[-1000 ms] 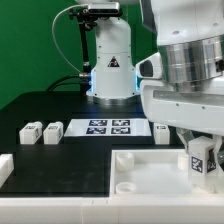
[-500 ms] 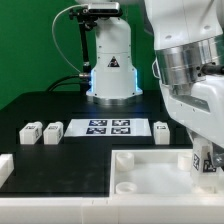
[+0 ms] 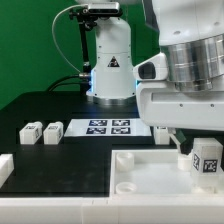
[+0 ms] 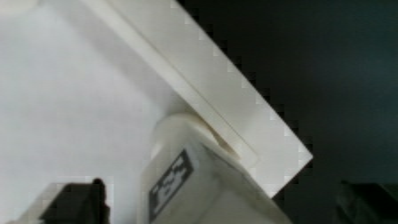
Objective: Assemble one leg
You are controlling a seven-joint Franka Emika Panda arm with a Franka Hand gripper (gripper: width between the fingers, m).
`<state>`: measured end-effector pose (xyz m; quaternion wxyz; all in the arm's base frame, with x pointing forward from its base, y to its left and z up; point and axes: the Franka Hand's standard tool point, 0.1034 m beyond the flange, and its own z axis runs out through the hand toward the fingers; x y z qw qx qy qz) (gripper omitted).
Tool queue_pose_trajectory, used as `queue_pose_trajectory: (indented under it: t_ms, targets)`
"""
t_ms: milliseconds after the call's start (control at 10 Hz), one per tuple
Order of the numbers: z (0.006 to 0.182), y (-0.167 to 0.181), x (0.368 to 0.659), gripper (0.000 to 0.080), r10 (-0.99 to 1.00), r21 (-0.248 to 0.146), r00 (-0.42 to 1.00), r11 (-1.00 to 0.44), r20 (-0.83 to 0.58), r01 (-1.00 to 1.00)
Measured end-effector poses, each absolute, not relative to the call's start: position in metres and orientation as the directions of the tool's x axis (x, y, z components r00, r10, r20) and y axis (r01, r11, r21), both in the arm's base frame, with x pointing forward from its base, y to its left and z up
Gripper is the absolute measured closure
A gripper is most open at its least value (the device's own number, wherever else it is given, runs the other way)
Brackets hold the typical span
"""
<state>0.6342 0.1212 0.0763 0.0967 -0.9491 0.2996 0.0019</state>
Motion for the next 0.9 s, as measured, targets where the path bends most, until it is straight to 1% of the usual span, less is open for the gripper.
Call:
queue_pose_trajectory:
  t_ms: [100, 200, 300, 400, 500, 700, 800, 900]
  targets:
    - [0.0761, 0.1198, 0.634, 0.0151, -0.425, -0.175, 0.905, -0.889, -0.025, -0.422]
    - [0.0761, 0.1181, 0.6341, 0.0151, -0.239, -0.132, 0.971, -0.963, 0.021, -0.234]
    - [0.0767, 0.1179, 0.6363, 0.015, -0.041, -0.097, 0.997, -0.995, 0.064, -0.034]
    - [0.0767, 0.1171, 0.6392, 0.015, 0.096, -0.084, 0.99, -0.991, 0.102, 0.104]
    - [0.0765, 0.1176, 0.639, 0.015, 0.047, -0.092, 0.994, -0.994, 0.099, 0.056]
    - [0.0762, 0.1172, 0.639, 0.0412, 0.052, -0.091, 0.994, -0.994, 0.099, 0.061]
    - [0.0761, 0.1172, 0.6389, 0.0412, 0.052, -0.091, 0.994, -0.994, 0.099, 0.061]
    - [0.0765, 0.1164, 0.6397, 0.0508, 0.036, -0.094, 0.995, -0.995, 0.097, 0.046]
